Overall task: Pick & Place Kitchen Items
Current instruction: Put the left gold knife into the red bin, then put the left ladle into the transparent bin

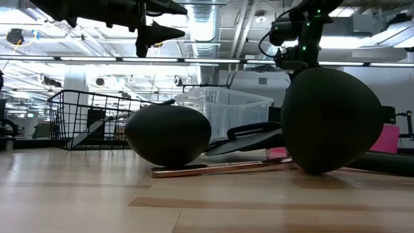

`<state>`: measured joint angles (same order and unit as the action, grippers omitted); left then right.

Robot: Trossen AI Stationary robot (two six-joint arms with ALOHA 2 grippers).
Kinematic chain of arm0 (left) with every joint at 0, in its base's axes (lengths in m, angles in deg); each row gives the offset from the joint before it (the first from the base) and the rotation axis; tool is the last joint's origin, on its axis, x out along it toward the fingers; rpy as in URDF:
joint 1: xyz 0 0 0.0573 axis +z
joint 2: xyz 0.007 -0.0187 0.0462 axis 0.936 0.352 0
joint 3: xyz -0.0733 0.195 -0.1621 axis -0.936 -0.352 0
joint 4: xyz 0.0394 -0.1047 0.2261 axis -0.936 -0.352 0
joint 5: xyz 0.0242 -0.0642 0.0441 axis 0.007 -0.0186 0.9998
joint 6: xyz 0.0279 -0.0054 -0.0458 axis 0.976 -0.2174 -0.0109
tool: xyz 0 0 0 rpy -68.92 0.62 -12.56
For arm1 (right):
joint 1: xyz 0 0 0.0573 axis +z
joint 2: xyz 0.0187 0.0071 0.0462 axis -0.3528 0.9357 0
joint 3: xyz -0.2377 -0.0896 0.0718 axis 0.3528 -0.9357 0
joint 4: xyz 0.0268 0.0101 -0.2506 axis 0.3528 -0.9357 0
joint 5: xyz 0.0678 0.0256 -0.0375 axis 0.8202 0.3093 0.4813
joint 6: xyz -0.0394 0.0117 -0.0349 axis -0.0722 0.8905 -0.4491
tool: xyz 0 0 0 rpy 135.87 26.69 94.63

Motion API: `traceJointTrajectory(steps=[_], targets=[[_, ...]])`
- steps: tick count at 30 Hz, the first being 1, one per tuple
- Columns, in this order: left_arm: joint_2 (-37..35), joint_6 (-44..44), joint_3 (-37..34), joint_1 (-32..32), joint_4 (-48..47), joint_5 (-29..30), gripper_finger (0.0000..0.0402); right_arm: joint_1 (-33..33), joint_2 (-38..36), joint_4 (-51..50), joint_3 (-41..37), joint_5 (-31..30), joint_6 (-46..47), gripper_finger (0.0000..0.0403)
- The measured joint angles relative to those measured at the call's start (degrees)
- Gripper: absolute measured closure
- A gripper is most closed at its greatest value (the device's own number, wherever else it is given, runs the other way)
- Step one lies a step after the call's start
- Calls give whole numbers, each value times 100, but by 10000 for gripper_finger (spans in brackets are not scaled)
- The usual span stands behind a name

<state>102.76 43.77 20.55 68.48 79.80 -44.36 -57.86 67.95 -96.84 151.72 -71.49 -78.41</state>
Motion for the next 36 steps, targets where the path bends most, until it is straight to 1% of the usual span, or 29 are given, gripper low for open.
traceJointTrajectory(steps=[5,9,22,24,28,31,36], targets=[[0,9,0,0,0,-2,192,-1,0,11,-185,-19,-3,335],[0,11,0,0,0,-4,192,-1,0,25,-353,-179,-60,335],[0,26,0,0,-2,-22,192,43,0,203,-853,-149,-216,335],[0,26,0,0,-2,-22,192,43,0,280,-927,-149,-214,325],[0,24,0,0,-2,-21,192,43,0,308,-969,-149,-214,288],[0,22,0,0,-2,-20,192,43,0,348,-969,-109,-212,269],[0,24,0,0,-13,-17,176,43,0,366,-959,-51,-216,236]])
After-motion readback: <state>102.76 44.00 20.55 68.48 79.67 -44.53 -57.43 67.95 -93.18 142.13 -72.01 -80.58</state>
